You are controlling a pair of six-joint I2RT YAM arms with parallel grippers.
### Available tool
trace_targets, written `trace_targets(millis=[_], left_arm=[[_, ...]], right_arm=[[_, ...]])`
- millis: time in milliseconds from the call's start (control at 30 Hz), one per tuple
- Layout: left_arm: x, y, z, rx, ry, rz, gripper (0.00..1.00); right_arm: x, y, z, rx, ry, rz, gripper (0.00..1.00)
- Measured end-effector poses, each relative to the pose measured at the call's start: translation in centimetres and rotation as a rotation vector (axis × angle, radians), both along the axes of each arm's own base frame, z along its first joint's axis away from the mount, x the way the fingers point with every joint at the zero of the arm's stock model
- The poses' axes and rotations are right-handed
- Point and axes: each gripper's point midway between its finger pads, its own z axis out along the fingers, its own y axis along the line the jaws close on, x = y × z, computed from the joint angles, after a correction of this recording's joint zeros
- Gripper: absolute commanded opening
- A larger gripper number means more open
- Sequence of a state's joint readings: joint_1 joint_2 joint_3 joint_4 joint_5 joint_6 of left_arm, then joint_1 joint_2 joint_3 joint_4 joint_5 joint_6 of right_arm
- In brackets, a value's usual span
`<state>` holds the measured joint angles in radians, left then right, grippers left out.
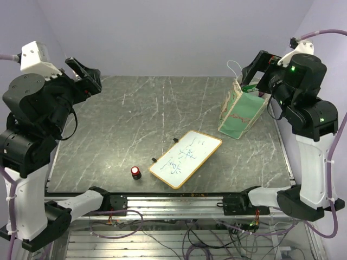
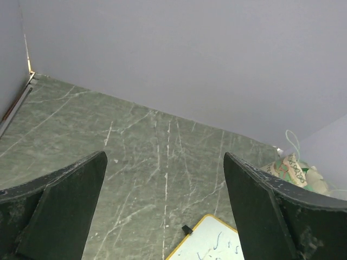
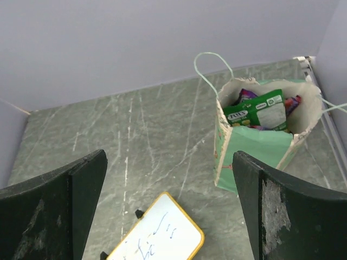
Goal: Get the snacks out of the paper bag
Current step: Move the paper bag to the center of the board.
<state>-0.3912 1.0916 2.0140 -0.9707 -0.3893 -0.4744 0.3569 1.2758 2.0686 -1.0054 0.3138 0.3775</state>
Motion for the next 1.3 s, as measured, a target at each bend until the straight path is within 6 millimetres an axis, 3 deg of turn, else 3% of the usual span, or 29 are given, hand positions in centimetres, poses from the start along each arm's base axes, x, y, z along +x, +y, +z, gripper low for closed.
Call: trace_targets(millis=[567,733,1133,1300], left_arm=[[5.5,-2.3,-5.7,0.106,0.174,-0.019,0.99],[6.8,-3.6,-7.4,0.117,0.221,-0.061,0.98],[8.7,-6.2,-8.7,0.111,0.247,-0.162,0.98],[10.3,-7.0,-9.8,0.123,0.275,-0.180,0.98]], right_arm=[[8.4,-3.1,-7.8,-0.062,0.234,-0.119,1.00],[11.9,-3.4,-10.3,-0.046,0.280,-0.109,0.93],[20.4,-1.0,-17.4,0.027,0.353,0.006,0.83],[23.5,-0.5,-20.7,-0.010,0.380,0.046,0.73]])
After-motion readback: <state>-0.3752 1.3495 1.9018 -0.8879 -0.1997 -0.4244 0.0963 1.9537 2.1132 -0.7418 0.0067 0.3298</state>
